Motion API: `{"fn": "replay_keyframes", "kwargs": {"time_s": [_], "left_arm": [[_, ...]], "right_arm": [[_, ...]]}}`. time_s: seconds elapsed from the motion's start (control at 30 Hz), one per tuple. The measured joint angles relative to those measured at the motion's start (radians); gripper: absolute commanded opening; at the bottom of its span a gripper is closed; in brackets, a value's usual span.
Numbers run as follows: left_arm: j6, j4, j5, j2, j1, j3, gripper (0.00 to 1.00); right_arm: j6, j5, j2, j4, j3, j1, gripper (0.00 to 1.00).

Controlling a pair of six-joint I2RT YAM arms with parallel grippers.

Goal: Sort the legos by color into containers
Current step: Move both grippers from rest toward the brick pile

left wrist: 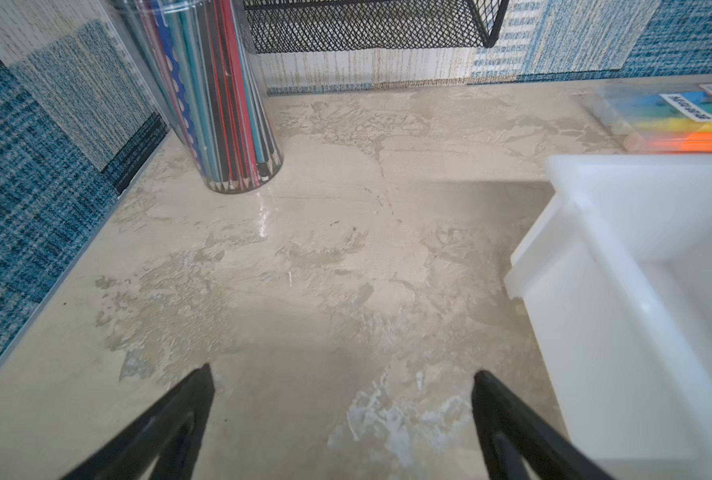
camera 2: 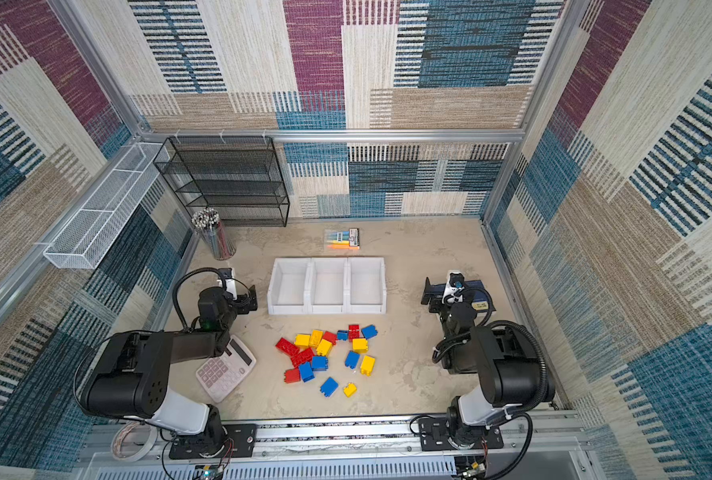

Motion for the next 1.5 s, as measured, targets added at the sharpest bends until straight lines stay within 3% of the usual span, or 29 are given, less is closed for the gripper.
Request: {"fn": "replay_keyframes", "kwargs": {"time_s": [0.93, 1.03, 1.17, 1.3, 1.5], "left_arm": [[-0.006, 0.001, 0.021, -0.010, 0.010, -0.003, 0.99], [-0.005, -0.069, -0.001, -0.106, -0.016, -0.008, 0.98], [-0.013, -0.284, 0.006, -0.274, -0.047, 0.109, 0.98], [-0.086, -0.563, 0.026, -0.383, -0.102, 0.244, 0.99], [-0.188, -0.842, 0.064, -0.476, -0.218, 0.243, 0.98]], "right_arm": [[0.007, -0.006, -0.018, -0.007, -0.003, -0.001, 1.00], [0.008, -0.026, -0.133, -0.225, 0.105, 0.002, 1.00], [0.063, -0.052, -0.283, -0.535, 0.321, 0.043, 1.00], [0.149, -0.051, -0.372, -0.887, 0.455, 0.162, 1.00], [0.302, -0.050, -0.404, -1.309, 0.552, 0.347, 1.00]]}}
